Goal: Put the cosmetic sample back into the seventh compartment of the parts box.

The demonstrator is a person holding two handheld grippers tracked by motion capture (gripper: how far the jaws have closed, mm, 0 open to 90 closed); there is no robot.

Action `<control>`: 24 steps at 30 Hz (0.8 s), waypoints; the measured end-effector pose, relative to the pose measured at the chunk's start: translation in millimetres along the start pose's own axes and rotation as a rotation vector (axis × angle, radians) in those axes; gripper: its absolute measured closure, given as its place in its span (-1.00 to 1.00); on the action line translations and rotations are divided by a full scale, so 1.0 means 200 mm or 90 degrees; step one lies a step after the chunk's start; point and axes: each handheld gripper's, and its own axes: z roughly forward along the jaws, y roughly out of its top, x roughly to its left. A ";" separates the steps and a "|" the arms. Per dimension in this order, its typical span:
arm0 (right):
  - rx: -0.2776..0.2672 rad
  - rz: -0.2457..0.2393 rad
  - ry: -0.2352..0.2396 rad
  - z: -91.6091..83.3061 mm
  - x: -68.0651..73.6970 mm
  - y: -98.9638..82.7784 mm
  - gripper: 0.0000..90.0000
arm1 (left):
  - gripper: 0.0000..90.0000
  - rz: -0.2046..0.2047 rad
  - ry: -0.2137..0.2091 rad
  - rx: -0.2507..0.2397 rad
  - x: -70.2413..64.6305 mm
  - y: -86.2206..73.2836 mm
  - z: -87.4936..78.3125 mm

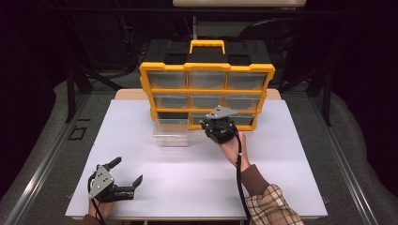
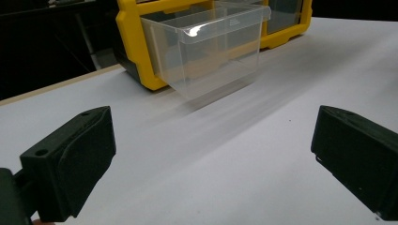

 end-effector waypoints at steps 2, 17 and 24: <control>-0.002 -0.002 0.001 -0.01 0.00 0.01 0.80 | -1.00 0.000 0.001 0.001 0.00 0.00 0.00; -0.015 -0.021 0.008 -0.01 0.03 0.11 0.79 | -1.00 0.001 0.000 0.001 0.00 0.00 0.00; -0.018 -0.031 0.011 -0.01 0.04 0.16 0.79 | -1.00 0.002 0.002 0.000 0.00 0.00 0.00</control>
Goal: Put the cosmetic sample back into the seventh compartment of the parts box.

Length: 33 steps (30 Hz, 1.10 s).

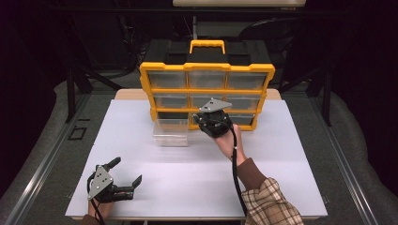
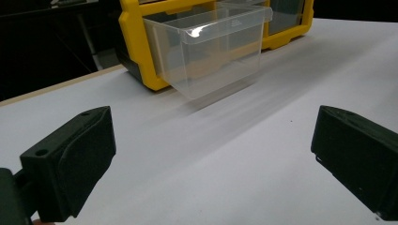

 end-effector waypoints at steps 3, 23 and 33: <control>0.002 -0.005 0.003 0.01 0.01 0.02 0.79 | -1.00 0.001 -0.001 0.000 0.00 0.00 0.00; 0.005 -0.014 0.027 0.09 0.08 0.09 0.79 | -1.00 0.000 -0.002 -0.002 0.00 0.00 0.00; 0.005 -0.025 0.044 0.13 0.12 0.13 0.79 | -1.00 0.000 -0.002 -0.001 0.00 0.00 0.00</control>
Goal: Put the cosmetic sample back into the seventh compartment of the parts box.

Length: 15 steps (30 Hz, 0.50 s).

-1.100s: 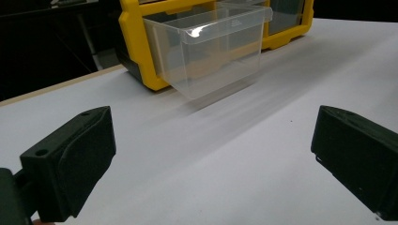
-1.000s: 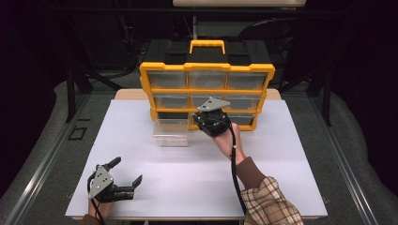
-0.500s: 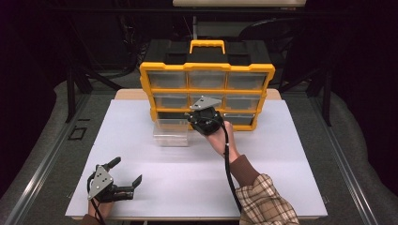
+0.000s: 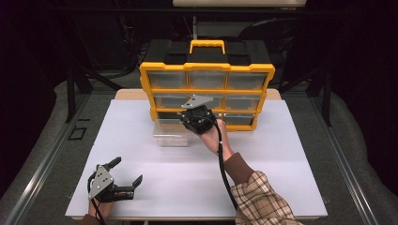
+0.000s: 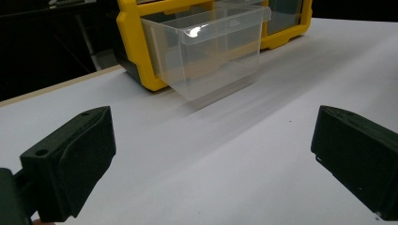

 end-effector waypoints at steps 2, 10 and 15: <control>0.001 0.001 0.002 0.01 0.01 0.01 0.79 | -1.00 -0.006 -0.005 -0.003 0.00 0.00 0.00; 0.014 -0.010 0.017 0.05 0.03 0.03 0.79 | -1.00 -0.004 -0.007 -0.003 0.00 0.00 0.00; 0.019 -0.012 0.030 0.08 0.07 0.04 0.79 | -1.00 -0.006 -0.007 -0.005 0.00 0.00 0.00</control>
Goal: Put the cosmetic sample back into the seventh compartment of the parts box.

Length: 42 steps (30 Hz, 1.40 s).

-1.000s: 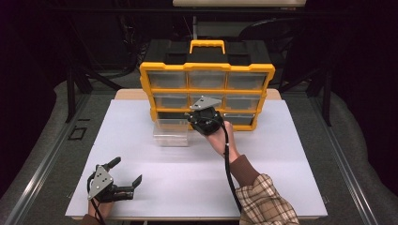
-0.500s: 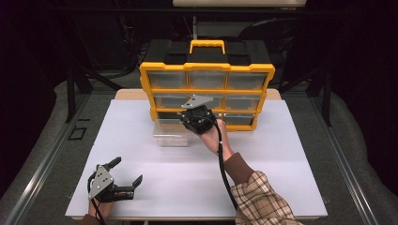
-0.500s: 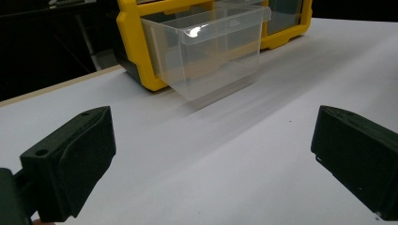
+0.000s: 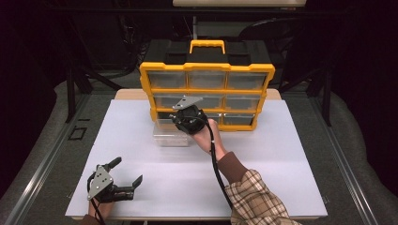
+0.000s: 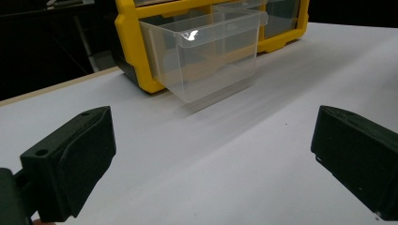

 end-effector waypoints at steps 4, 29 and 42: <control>0.006 -0.006 0.009 0.03 0.01 0.01 0.79 | -1.00 0.002 -0.001 0.002 0.00 0.00 0.00; 0.084 -0.022 0.035 0.19 0.03 -0.01 0.79 | -1.00 0.002 -0.003 0.002 0.01 0.00 0.00; 0.128 -0.007 0.040 0.25 -0.01 -0.05 0.79 | -1.00 0.001 -0.004 -0.001 0.00 0.00 0.00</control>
